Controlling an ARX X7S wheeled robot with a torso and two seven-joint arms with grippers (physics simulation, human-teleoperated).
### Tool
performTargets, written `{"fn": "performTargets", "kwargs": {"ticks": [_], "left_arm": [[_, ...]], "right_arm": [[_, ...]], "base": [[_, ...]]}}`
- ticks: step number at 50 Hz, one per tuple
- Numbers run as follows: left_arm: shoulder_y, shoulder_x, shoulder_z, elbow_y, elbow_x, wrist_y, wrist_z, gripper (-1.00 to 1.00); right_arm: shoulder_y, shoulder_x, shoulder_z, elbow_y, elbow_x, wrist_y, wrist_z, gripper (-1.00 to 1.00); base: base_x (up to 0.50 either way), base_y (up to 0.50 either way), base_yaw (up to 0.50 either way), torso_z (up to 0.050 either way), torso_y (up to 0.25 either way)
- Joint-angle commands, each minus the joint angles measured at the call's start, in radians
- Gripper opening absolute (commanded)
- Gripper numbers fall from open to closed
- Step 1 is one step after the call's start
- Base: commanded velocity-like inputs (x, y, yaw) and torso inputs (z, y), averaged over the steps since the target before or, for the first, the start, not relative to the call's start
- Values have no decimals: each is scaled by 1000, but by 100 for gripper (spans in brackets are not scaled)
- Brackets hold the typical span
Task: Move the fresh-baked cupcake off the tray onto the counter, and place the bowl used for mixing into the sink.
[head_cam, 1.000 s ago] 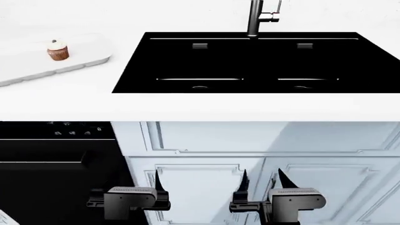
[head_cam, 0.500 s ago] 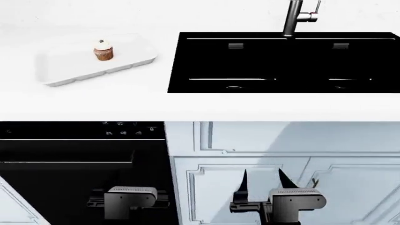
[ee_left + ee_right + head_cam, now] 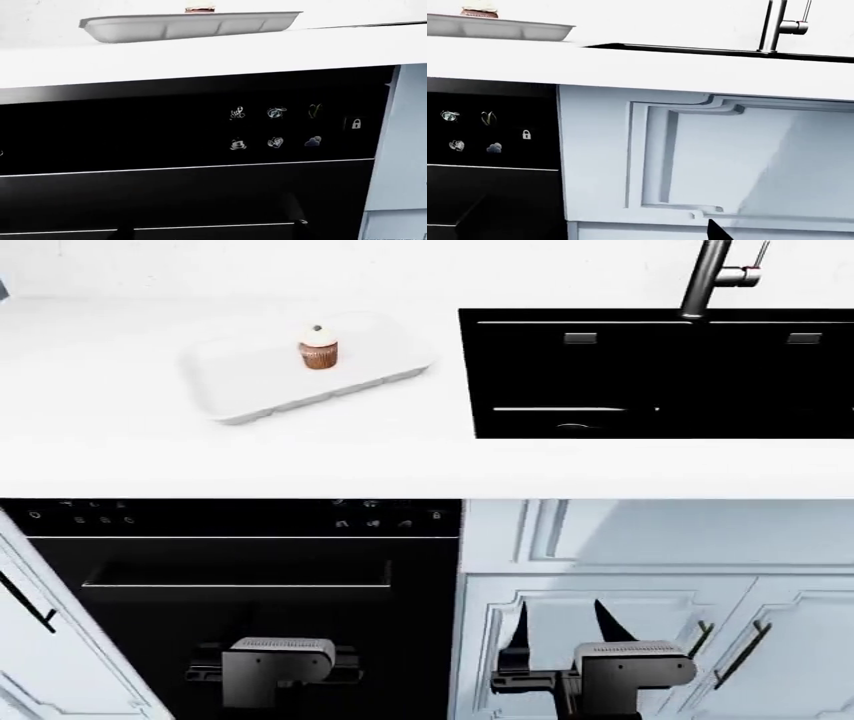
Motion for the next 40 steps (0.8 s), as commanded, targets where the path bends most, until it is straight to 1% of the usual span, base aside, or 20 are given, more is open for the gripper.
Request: {"fn": "performTargets", "kwargs": {"ticks": [1,40], "left_arm": [[-5,-5,7,-5,-6,1,-8,100],[-6,-25,33,-7,-20,12,-30,100]], "right_arm": [[3,6,-7,4,8,-3,6,100],[5,25,-30,1,25,-3,29,100]], "base": [[-1,500,0,0,0],[-1,500,0,0,0]]}}
